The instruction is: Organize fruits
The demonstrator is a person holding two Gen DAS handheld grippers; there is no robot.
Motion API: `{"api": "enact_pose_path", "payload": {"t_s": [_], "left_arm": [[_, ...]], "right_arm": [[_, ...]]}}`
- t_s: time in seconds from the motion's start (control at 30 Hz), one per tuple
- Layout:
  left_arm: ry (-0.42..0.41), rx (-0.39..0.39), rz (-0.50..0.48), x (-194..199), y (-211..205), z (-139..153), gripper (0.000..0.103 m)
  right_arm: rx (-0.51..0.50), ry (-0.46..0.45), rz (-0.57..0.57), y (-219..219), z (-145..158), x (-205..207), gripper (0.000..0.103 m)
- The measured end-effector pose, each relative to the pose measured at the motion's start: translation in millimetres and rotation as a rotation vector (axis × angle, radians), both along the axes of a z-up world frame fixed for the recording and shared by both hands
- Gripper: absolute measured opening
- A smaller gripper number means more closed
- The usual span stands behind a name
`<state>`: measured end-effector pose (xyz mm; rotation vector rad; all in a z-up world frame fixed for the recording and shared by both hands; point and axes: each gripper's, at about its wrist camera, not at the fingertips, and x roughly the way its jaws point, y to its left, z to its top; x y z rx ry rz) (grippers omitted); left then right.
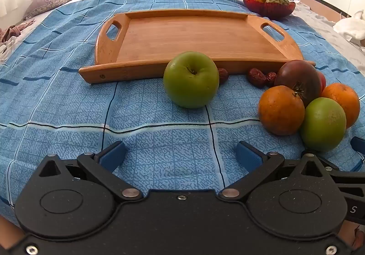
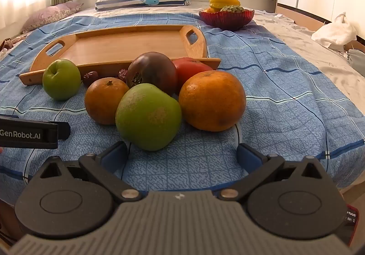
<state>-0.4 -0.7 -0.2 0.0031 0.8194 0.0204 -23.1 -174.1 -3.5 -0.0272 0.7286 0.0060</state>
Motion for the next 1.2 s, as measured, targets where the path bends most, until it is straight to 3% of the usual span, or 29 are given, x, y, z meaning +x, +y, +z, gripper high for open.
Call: {"api": "enact_pose_path", "payload": {"t_s": [1.2], "left_arm": [[-0.002,-0.004,-0.001,-4.0,-1.5,2.2,0.103]], "right_arm": [[-0.003,-0.008,0.0,0.9,-0.2,-2.1,0.103]]}}
